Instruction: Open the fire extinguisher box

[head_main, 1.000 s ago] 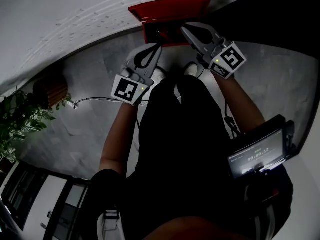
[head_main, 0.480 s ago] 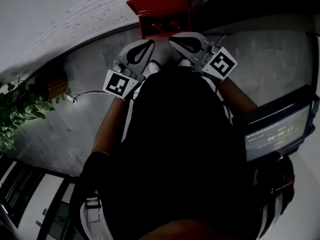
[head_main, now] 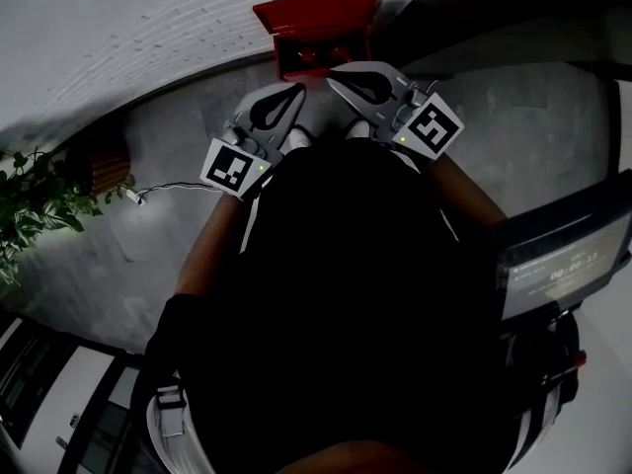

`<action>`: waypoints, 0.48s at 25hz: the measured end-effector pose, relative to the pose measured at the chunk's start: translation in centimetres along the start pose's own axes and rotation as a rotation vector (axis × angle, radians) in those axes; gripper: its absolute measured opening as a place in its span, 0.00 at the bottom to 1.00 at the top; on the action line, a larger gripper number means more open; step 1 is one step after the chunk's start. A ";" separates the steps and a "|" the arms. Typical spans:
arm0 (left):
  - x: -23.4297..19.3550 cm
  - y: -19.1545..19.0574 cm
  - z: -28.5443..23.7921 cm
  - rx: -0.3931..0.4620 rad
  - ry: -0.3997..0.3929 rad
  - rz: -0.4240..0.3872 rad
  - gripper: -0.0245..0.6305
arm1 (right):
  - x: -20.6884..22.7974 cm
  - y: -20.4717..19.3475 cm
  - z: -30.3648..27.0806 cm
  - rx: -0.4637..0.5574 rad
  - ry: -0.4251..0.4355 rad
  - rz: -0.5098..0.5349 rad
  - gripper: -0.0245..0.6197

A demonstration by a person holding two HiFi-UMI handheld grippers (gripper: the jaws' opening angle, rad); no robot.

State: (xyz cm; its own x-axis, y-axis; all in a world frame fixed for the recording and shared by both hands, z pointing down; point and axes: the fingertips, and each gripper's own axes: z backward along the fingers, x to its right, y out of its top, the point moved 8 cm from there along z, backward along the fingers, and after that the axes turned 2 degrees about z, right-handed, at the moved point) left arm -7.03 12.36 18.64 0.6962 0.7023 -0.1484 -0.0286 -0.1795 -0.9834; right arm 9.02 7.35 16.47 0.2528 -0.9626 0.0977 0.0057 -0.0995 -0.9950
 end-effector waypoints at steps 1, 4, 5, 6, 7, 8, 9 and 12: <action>0.3 0.0 0.1 0.003 -0.002 -0.005 0.04 | -0.2 0.1 0.2 0.004 0.000 0.006 0.05; 0.7 0.1 0.4 0.007 0.004 0.004 0.04 | -0.6 0.3 0.4 0.010 0.002 0.008 0.05; 0.7 0.2 0.4 0.008 0.006 0.009 0.04 | -0.7 0.4 0.4 0.006 0.002 0.004 0.05; 0.7 0.4 0.5 0.011 0.007 0.012 0.04 | -0.8 0.4 0.4 0.001 0.004 0.000 0.05; 0.6 0.6 0.5 0.016 0.007 0.014 0.04 | -0.9 0.4 0.3 -0.004 0.006 -0.003 0.05; 0.4 0.7 0.6 0.022 0.007 0.015 0.04 | -1.0 0.3 0.2 -0.009 0.010 -0.004 0.05; 0.2 0.8 0.7 0.026 0.008 0.016 0.04 | -1.0 0.2 0.0 -0.012 0.014 -0.006 0.05; -0.3 0.7 0.9 0.030 0.009 0.014 0.04 | -1.1 -0.4 -0.5 -0.015 0.020 -0.011 0.05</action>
State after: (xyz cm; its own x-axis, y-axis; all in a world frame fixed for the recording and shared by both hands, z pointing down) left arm -7.95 12.65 17.93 0.7021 0.6936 -0.1613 -0.0595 -0.1686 -0.9839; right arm 8.25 8.30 16.73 0.2330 -0.9664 0.1090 -0.0062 -0.1135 -0.9935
